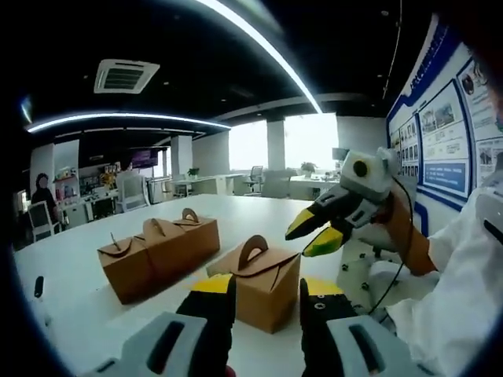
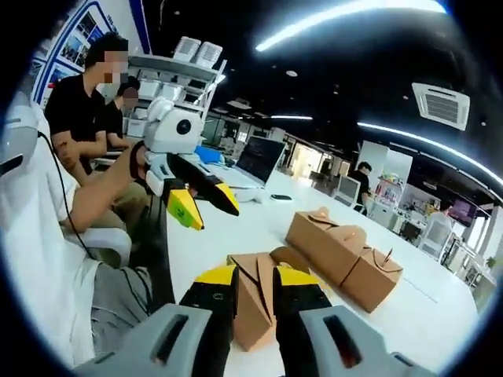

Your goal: Pick up one paper box from the group, open the paper box, and remove the item inside

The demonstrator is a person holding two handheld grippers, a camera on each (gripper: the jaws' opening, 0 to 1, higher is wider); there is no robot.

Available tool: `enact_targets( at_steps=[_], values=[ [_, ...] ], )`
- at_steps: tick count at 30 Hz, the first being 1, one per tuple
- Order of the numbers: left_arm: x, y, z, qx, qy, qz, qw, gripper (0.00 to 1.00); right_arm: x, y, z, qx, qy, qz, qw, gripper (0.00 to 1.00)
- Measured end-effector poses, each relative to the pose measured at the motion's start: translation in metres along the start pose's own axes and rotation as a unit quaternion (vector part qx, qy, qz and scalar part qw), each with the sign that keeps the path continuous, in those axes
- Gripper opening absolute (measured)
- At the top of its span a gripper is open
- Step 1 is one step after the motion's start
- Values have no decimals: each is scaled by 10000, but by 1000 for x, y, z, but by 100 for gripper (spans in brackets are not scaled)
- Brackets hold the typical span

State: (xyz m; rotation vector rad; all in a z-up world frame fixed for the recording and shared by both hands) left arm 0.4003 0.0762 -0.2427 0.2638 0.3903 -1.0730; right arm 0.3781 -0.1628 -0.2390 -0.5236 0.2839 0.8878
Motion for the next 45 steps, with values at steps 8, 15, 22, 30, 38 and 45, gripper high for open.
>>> enact_targets(
  at_steps=[8,15,22,30,38,45],
  values=[
    [11,-7,-1,48,124,-112,9998,33,4,1,-2,-89,89,-21,9999,18],
    [19,-9,-4,67,231,-180,9995,33,7,1,-4,-121,158,-29,9998,18],
    [24,-11,-5,85,306,-217,9993,33,11,1,-7,-147,257,-39,9996,18],
    [26,-11,-5,99,301,-216,9993,33,14,1,-8,-163,294,-79,9994,18],
    [34,-15,-6,438,337,-95,9984,33,18,3,-9,-260,355,-170,9989,15],
    [41,-19,-9,475,401,-221,9978,35,18,3,-8,-282,374,-239,9986,15]
  ],
)
Point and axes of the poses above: the point that each gripper's makers call its tool centre point, and the gripper's own axes: x roughly forward along the fingers, y roughly to its left, z roughly out of its top, the point moved 10 cm from there along -x, roughly backward along the fingers, and after that the axes turned 12 degrees about y, right-handed, at the moved point
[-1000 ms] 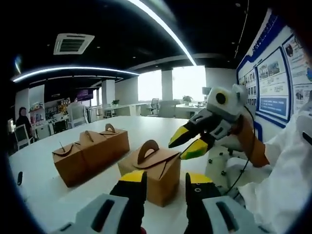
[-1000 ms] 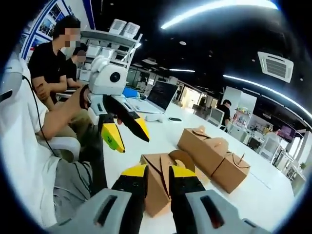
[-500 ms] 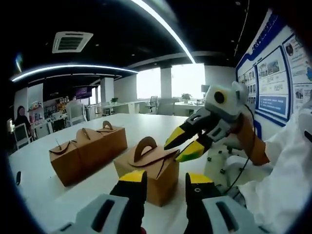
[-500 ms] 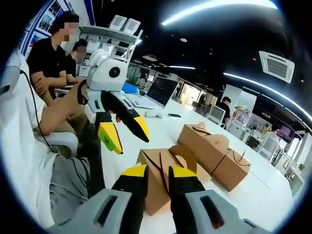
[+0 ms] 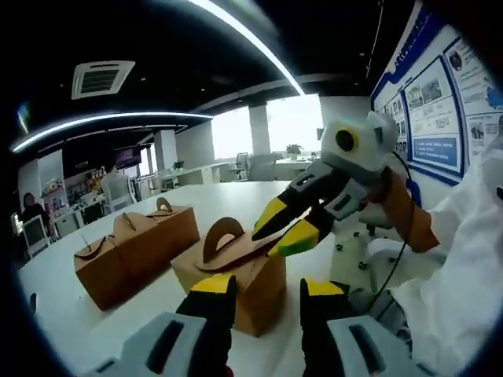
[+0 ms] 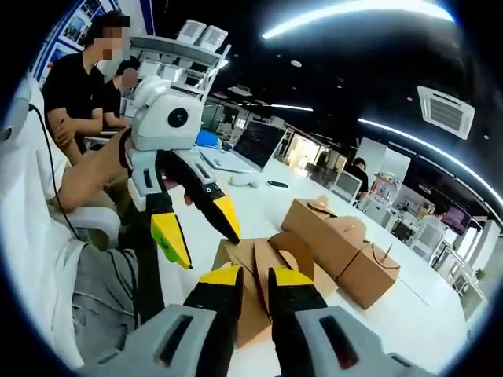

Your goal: Pick up one paper box from the group, open the paper box, and remove the item inside

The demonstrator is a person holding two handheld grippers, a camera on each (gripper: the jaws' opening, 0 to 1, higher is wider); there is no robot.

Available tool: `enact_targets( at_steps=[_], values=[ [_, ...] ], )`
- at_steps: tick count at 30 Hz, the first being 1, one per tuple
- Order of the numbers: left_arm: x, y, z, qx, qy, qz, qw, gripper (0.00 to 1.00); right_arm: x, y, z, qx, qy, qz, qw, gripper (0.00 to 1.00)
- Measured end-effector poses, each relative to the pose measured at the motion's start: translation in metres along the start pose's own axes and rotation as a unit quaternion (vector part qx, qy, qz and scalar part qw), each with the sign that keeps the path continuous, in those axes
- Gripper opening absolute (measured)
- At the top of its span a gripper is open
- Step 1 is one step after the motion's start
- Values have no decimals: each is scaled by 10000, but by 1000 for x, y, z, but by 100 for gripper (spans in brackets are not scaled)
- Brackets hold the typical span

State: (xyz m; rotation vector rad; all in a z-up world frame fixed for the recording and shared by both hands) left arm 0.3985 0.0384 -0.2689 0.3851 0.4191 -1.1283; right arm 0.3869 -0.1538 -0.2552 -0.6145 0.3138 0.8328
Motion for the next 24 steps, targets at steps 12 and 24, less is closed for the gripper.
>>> enact_targets(
  at_steps=[12,24],
  values=[
    [0,0,-1,-62,-24,-40,10000,35,6,4,3,-71,-40,-34,10000,15],
    [1,0,0,-73,-19,-10,10000,35,9,2,3,-246,42,-422,9988,14]
  ],
)
Point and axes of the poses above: the point that each gripper's makers call its tool centre point, and the gripper's own axes: x roughly forward along the fingers, y roughly to its left, z roughly out of its top, the point moved 10 cm from there along -x, roughly backward along the fingers, and after that the axes turned 12 degrees about y, right-handed, at the moved point
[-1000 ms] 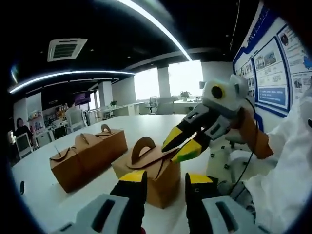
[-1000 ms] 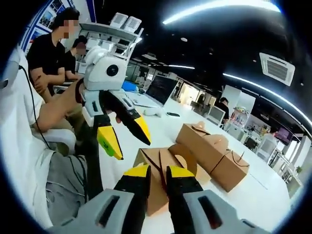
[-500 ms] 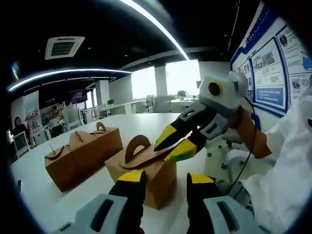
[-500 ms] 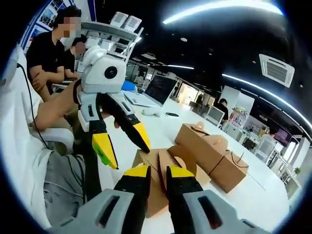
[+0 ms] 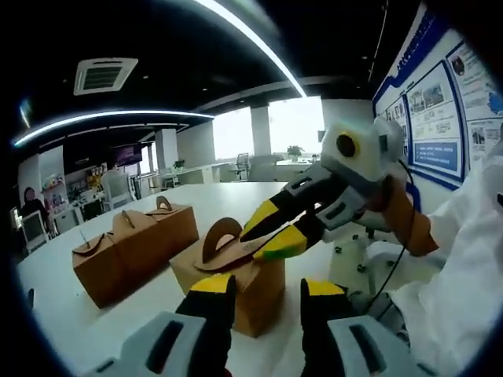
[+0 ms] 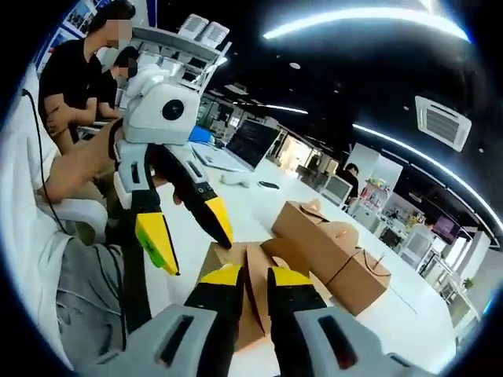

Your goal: Pick up one paper box from the group, open the paper box, and remove the item inside

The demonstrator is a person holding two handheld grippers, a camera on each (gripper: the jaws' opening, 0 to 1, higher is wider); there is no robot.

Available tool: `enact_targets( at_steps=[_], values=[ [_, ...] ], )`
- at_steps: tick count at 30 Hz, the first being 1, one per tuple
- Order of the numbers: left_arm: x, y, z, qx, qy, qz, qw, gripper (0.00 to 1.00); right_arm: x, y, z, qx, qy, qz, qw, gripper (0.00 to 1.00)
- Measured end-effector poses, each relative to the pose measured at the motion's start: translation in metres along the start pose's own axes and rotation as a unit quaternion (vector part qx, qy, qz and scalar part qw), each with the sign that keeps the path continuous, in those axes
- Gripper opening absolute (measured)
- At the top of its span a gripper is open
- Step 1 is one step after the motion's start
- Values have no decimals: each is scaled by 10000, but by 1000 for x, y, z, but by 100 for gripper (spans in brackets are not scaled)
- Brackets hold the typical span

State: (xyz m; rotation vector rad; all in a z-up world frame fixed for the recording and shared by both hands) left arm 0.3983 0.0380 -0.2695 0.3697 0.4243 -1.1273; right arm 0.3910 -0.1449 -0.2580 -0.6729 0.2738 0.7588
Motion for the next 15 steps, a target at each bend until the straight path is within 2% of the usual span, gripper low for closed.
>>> enact_targets(
  at_steps=[9,15],
  values=[
    [1,-1,0,-2,-8,-15,10000,35,-1,6,5,-453,184,-308,9983,14],
    [2,-2,1,19,-10,-16,10000,36,-1,12,11,-1032,392,-784,9908,14]
  ],
)
Point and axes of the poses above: the point that each gripper's makers call its tool centre point, and the gripper's own axes: x roughly forward along the fingers, y roughly to its left, z roughly out of its top, the point moved 10 cm from there along -x, roughly backward along the fingers, and after that the axes turned 12 degrees about y, right-handed, at the moved point
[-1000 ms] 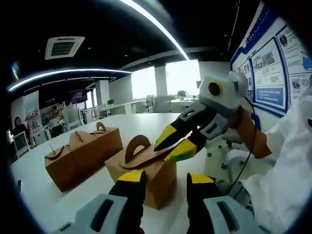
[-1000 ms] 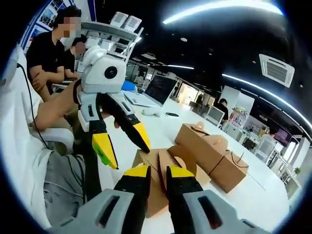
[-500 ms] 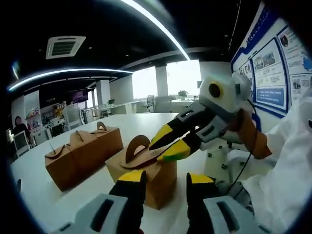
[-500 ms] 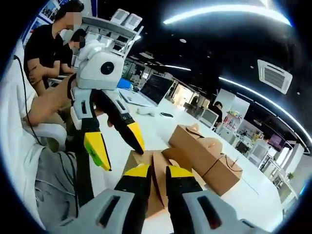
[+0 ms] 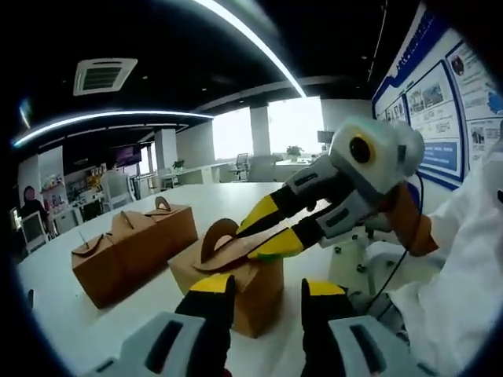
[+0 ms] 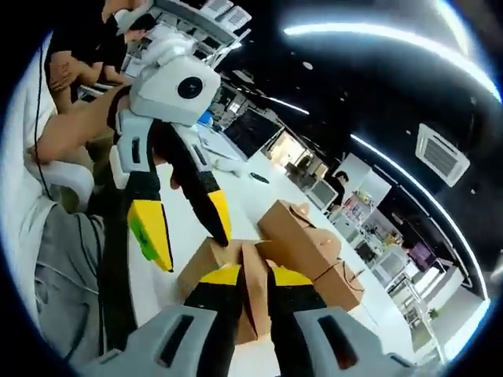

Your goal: Pick up one paper box from the group, open the paper box, and remove the item inside

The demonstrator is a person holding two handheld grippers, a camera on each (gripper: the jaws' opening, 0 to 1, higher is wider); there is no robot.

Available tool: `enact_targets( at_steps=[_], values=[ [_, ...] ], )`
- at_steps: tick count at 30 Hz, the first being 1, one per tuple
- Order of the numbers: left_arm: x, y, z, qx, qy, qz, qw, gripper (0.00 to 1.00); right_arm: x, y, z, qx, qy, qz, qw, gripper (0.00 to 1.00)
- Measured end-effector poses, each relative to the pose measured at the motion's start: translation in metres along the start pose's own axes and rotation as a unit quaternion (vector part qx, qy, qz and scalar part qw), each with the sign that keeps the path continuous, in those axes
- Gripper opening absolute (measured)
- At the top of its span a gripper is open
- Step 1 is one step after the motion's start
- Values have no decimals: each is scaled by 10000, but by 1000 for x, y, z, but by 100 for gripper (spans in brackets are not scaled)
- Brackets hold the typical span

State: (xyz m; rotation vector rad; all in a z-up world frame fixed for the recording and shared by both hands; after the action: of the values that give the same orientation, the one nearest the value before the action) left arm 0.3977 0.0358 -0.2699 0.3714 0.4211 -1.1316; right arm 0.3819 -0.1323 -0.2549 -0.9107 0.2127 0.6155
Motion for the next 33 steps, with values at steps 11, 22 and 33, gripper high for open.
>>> enact_targets(
  at_steps=[11,22,33],
  values=[
    [1,0,0,-63,-41,-20,10000,35,1,4,4,-502,177,-450,9976,12],
    [1,0,-1,-51,-50,-20,10000,35,2,10,2,-283,193,-306,9989,4],
    [1,1,-1,-69,-53,-17,10000,34,2,10,1,-298,206,-325,9988,4]
  ],
)
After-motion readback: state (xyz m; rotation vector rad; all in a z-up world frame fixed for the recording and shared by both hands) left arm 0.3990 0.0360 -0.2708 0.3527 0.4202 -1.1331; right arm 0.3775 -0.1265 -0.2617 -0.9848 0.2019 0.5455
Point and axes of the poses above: the point that each gripper's makers call its tool centre point, and the gripper's own axes: x roughly forward along the fingers, y roughly to its left, z roughly out of its top, the point moved 10 cm from there along -x, roughly backward along the fingers, and after that the axes turned 12 degrees about y, right-handed, at the moved point
